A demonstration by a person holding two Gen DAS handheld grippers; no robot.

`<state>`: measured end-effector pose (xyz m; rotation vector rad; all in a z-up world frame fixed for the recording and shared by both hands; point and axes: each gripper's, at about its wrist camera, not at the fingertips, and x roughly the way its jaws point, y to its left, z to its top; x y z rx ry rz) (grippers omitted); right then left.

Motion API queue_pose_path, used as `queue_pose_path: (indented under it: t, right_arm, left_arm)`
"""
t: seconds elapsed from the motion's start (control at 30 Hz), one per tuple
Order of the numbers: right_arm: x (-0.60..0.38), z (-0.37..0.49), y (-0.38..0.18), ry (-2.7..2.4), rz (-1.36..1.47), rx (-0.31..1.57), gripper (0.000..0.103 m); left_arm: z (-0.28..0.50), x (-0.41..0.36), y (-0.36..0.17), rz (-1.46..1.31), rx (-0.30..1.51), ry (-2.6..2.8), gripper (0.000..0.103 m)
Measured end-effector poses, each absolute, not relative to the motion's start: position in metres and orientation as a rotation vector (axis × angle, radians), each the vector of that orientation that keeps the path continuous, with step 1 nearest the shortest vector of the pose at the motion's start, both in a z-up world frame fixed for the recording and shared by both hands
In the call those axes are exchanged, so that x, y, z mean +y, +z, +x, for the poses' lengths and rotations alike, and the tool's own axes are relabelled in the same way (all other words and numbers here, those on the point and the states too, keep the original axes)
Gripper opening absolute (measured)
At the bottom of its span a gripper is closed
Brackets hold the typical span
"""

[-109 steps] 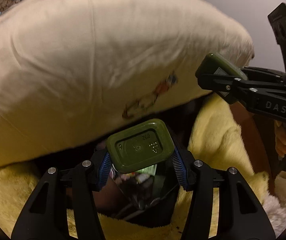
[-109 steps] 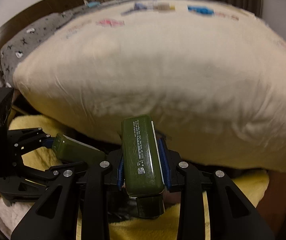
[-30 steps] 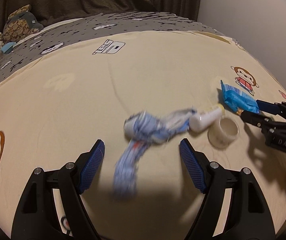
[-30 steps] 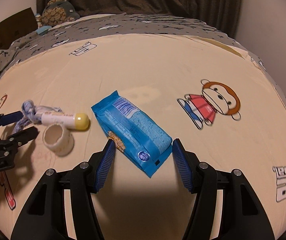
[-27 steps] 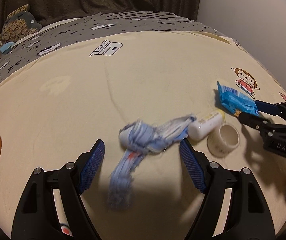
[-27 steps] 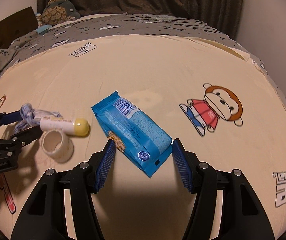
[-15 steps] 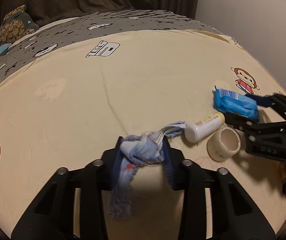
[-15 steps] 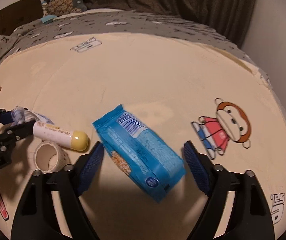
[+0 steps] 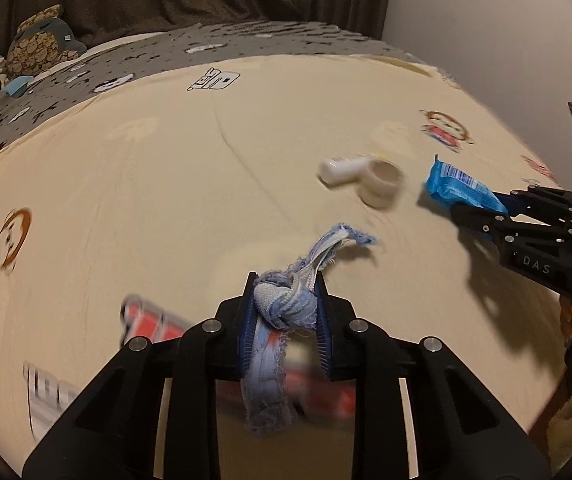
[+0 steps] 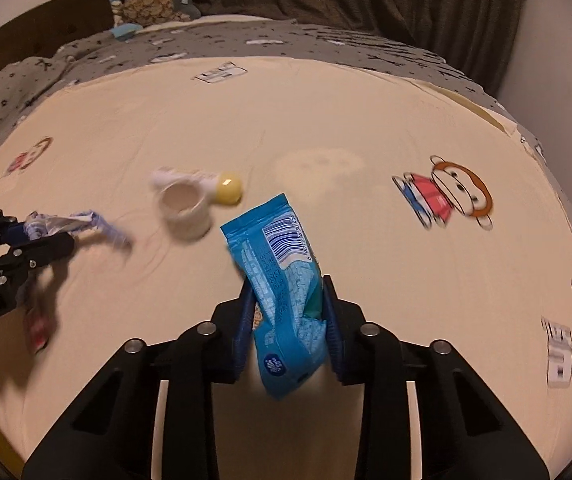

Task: Collect trash
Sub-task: 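Lower the cloth and wipes packet into the bin and open both tools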

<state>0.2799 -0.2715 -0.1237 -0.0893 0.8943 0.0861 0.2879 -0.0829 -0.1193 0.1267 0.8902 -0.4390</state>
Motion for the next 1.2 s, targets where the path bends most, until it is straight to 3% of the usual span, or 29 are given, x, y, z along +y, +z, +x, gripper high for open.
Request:
queue_pose_path:
  t: [0.3, 0.47, 0.8, 1.2]
  right_arm:
    - [-0.259, 0.168, -0.089, 0.161, -0.09, 0.77, 0.031]
    - [-0.25, 0.122, -0.085, 0.19, -0.089, 0.744, 0.031]
    - [-0.238, 0.051, -0.137, 0.258, -0.021, 0.843, 0.031]
    - [-0.233, 0.019, -0.241, 0.239, 0.048, 1.114, 0.031]
  left_arm:
    - [0.17, -0.07, -0.073, 0.096, 0.748, -0.476, 0.024]
    - [0.116, -0.074, -0.076, 0.096, 0.737, -0.515, 0.024]
    - [0.048, -0.068, -0.131, 0.057, 0.849, -0.569, 0.025]
    - [0.02, -0.078, -0.25, 0.063, 1.165, -0.599, 0.025]
